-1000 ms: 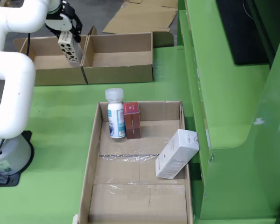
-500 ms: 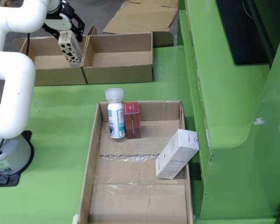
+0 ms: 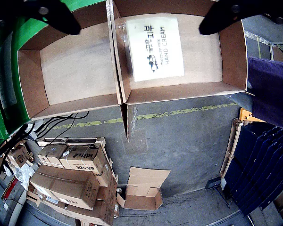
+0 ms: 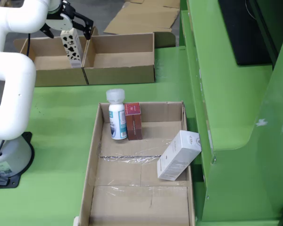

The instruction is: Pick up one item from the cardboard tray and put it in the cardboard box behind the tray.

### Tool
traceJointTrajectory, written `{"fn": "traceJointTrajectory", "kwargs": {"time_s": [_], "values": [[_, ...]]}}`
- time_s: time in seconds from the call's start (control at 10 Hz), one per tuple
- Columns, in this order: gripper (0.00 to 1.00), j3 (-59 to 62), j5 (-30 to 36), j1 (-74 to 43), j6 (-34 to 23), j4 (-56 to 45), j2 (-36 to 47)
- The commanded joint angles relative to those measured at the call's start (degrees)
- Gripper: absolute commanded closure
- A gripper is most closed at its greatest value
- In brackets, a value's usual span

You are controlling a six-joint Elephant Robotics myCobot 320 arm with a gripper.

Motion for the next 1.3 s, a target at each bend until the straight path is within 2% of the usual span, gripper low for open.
{"fn": "traceJointTrajectory", "kwargs": {"time_s": [0.0, 1.1, 1.2], "values": [[0.0, 1.58, -0.06, 0.28, 0.02, 0.77, 1.5], [0.0, 1.58, -0.06, 0.28, 0.02, 0.77, 1.5], [0.0, 1.58, 1.47, -1.11, 0.49, -3.86, 4.44]]}}
